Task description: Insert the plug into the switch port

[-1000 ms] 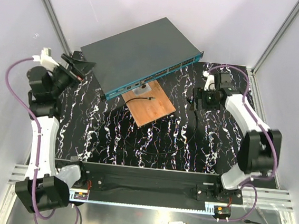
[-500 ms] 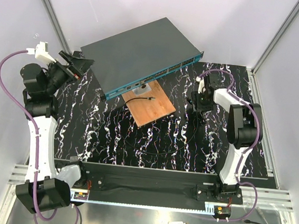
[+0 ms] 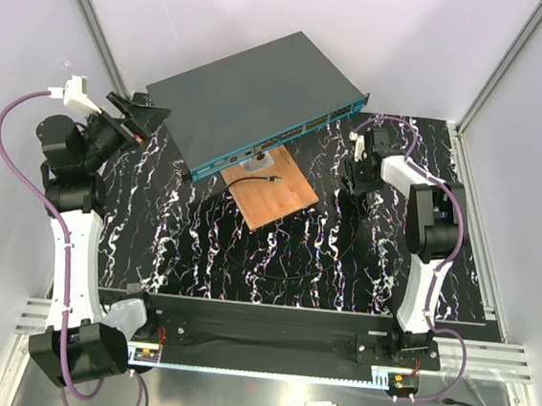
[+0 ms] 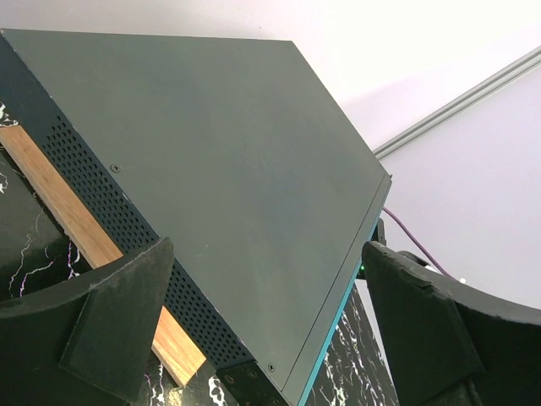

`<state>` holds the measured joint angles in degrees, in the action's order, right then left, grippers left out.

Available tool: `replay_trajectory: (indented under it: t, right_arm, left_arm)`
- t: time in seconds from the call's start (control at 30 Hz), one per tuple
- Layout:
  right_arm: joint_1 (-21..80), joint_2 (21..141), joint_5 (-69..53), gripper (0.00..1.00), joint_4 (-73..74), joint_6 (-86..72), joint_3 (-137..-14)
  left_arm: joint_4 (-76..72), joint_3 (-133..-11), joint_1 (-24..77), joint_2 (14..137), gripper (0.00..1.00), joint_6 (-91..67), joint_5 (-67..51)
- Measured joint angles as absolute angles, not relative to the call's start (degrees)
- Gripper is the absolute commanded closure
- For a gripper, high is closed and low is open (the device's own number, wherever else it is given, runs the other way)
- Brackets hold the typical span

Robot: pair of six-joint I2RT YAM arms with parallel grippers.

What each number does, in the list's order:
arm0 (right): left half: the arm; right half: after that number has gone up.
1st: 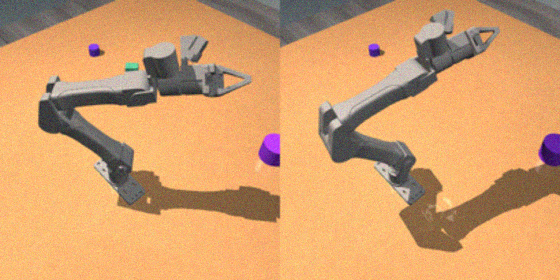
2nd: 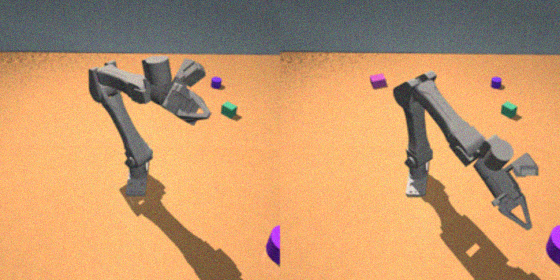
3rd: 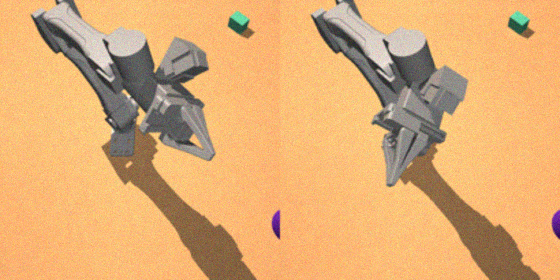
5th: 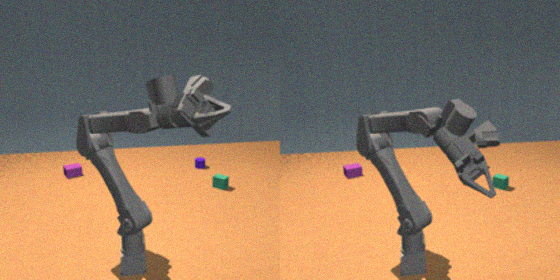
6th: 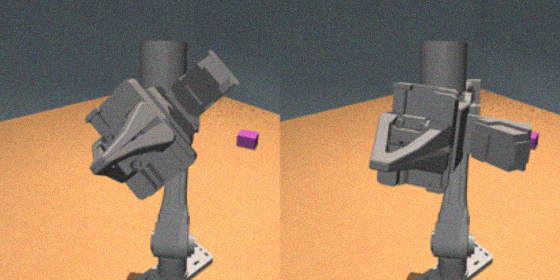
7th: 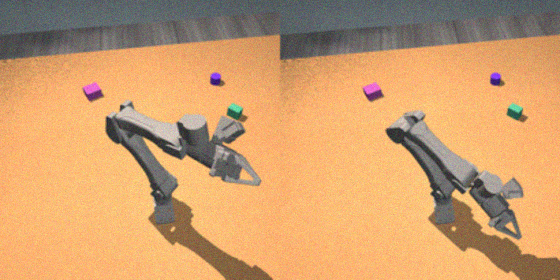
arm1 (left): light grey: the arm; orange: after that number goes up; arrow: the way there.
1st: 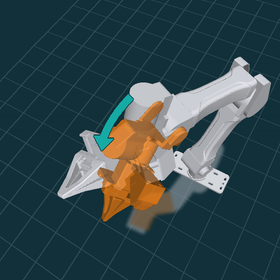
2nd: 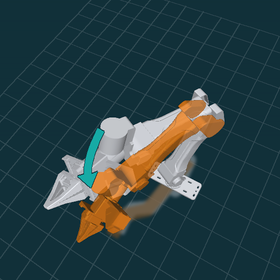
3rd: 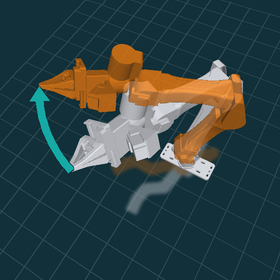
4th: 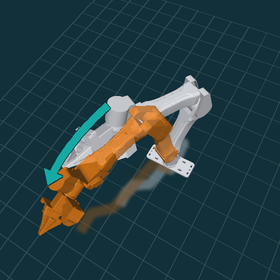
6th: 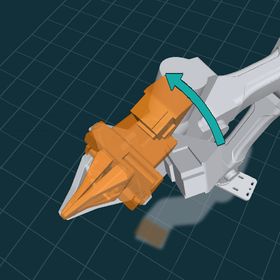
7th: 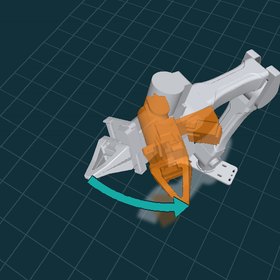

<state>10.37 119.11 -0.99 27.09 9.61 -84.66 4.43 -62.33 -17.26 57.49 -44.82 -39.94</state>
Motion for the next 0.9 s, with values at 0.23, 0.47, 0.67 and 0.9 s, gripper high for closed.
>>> replay_trajectory:
  t: [0.23,0.47,0.67,0.9]
  right_arm:
    - [11.6,118.9,-1.9,0.98,24.9,10.6,-83.6]
    - [12.0,114.3,-2.5,1.0,22.3,9.3,-77.0]
    - [12.0,100.7,-7.1,1.0,25.4,7.2,-68.7]
    - [15.7,84.4,-13.7,1.0,25.6,7.9,-68.7]
  left_arm:
    - [4.2,-62.3,-17.3,57.5,0.03,-44.8,-40.1]
    - [4.2,-63.4,-17.3,57.5,0.02,-44.2,-40.2]
    - [4.3,-65.6,-17.3,57.5,0.03,-42.7,-43.9]
    - [7.8,-71.7,-16.8,58.0,0.09,-35.9,-53.2]
